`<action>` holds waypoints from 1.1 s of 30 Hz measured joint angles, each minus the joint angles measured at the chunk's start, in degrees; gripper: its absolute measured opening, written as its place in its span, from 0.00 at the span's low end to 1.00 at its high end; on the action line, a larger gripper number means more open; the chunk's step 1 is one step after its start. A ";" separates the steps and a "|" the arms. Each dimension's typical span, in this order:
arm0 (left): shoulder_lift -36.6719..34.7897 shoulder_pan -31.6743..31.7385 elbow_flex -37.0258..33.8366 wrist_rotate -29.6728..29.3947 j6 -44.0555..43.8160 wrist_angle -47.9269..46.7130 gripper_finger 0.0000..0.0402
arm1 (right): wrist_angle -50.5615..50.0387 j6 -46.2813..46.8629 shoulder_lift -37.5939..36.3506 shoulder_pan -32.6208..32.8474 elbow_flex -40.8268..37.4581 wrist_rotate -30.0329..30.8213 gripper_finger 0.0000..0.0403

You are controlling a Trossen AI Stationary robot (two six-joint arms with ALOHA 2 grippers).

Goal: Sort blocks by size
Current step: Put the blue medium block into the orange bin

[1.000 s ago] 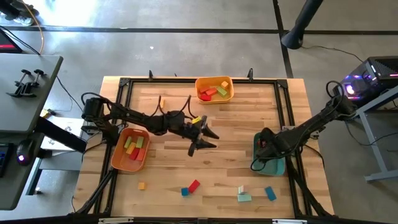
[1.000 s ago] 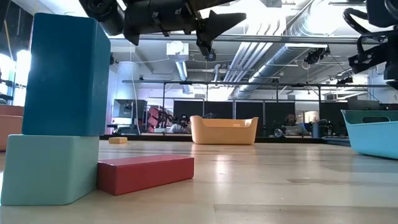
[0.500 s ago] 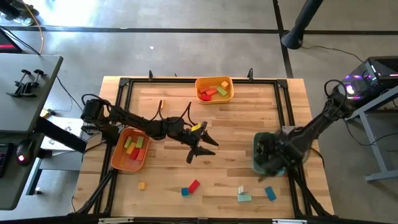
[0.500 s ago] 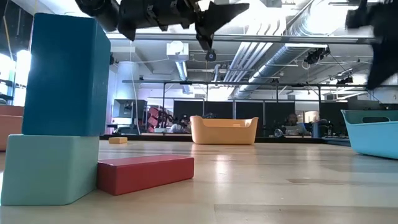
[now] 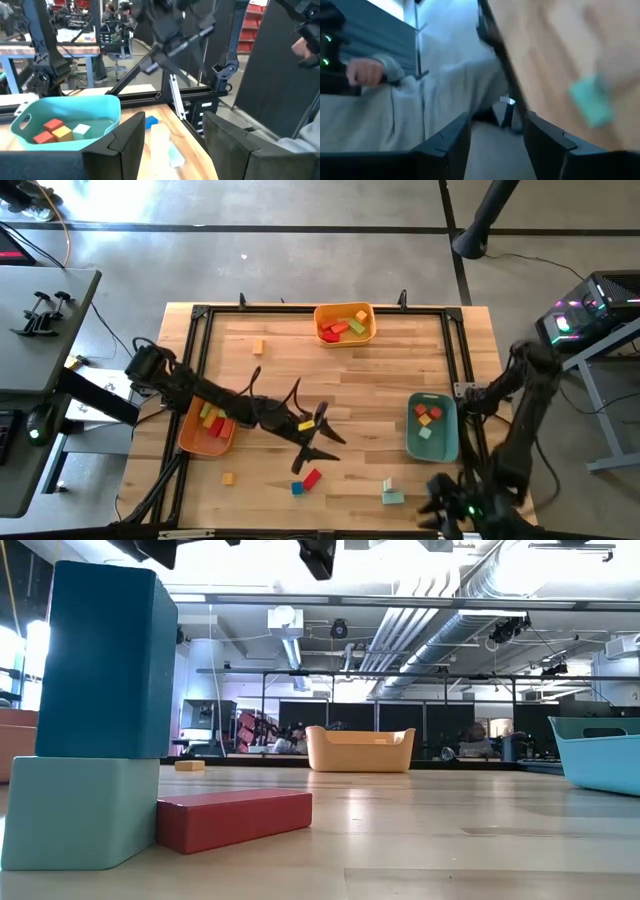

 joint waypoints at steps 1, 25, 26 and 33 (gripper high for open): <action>0.00 -0.43 0.00 -0.54 0.57 -0.01 0.46 | -0.22 3.15 1.59 1.43 0.49 0.29 0.42; 0.00 -0.53 0.00 -1.43 2.87 0.01 0.46 | -17.60 31.32 16.64 -0.73 1.36 -23.91 0.34; 0.00 -0.44 0.00 -1.45 2.61 0.00 0.46 | -17.98 28.73 16.38 -0.72 1.36 -23.94 0.34; -0.01 -0.29 0.00 -1.50 1.70 0.00 0.46 | -28.21 24.88 13.43 -3.16 1.36 -26.31 0.43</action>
